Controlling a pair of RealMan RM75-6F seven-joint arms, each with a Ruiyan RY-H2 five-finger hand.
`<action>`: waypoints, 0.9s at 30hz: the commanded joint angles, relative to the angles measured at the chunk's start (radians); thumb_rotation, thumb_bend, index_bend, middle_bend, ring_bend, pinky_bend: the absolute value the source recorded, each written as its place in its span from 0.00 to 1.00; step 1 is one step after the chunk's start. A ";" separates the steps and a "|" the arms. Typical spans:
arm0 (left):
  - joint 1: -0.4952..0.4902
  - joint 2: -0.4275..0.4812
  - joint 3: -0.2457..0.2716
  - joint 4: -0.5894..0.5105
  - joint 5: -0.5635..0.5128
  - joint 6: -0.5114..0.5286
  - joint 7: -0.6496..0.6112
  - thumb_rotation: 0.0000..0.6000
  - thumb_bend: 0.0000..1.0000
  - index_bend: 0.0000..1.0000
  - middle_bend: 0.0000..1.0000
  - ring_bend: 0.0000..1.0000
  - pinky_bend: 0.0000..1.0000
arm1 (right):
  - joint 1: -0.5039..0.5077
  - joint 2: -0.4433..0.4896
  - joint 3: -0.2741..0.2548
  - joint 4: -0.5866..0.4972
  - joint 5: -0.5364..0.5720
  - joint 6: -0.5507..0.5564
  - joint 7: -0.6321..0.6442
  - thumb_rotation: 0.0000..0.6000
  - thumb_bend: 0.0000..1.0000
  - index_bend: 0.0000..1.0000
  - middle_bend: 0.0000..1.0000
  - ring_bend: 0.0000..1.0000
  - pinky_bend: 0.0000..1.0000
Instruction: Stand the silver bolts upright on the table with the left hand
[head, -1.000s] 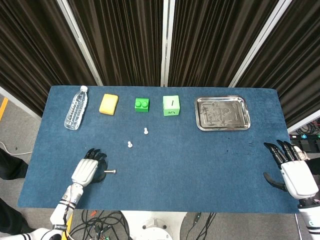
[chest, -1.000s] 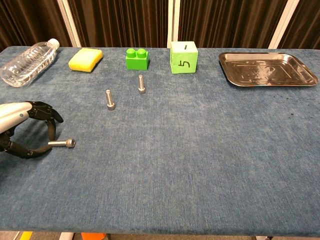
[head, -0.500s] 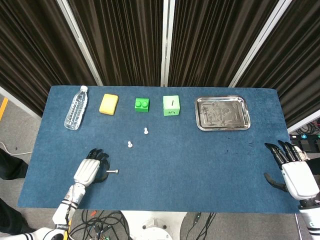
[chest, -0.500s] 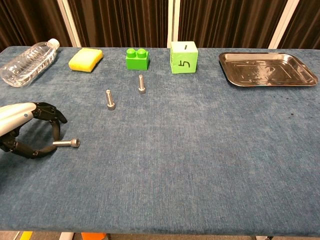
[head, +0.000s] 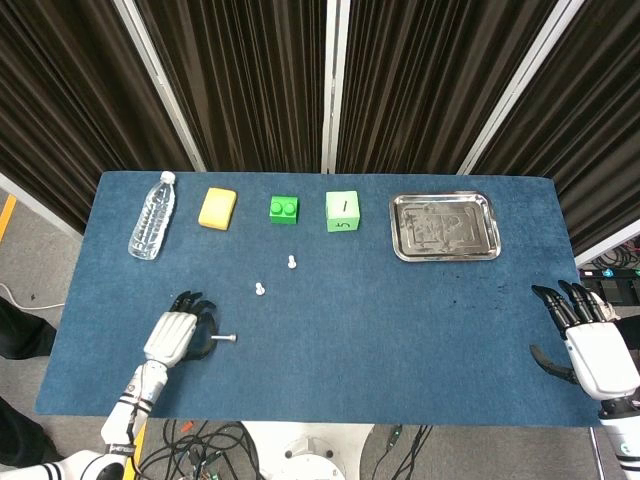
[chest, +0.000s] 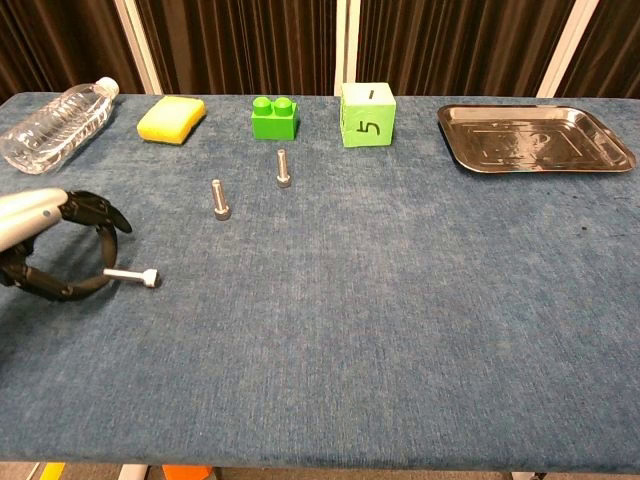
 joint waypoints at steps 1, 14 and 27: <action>-0.010 0.032 -0.009 -0.020 0.006 0.000 0.020 1.00 0.43 0.55 0.23 0.06 0.00 | -0.001 -0.001 0.000 0.002 0.000 0.001 0.002 1.00 0.20 0.08 0.15 0.00 0.01; -0.066 0.121 -0.038 -0.106 -0.011 -0.041 0.161 1.00 0.43 0.55 0.23 0.06 0.00 | -0.004 -0.009 0.000 0.014 0.005 0.004 0.013 1.00 0.20 0.08 0.15 0.00 0.01; -0.100 0.125 -0.051 -0.126 -0.074 -0.077 0.224 1.00 0.42 0.53 0.23 0.06 0.00 | -0.007 -0.014 -0.001 0.028 0.013 0.002 0.026 1.00 0.20 0.08 0.15 0.00 0.01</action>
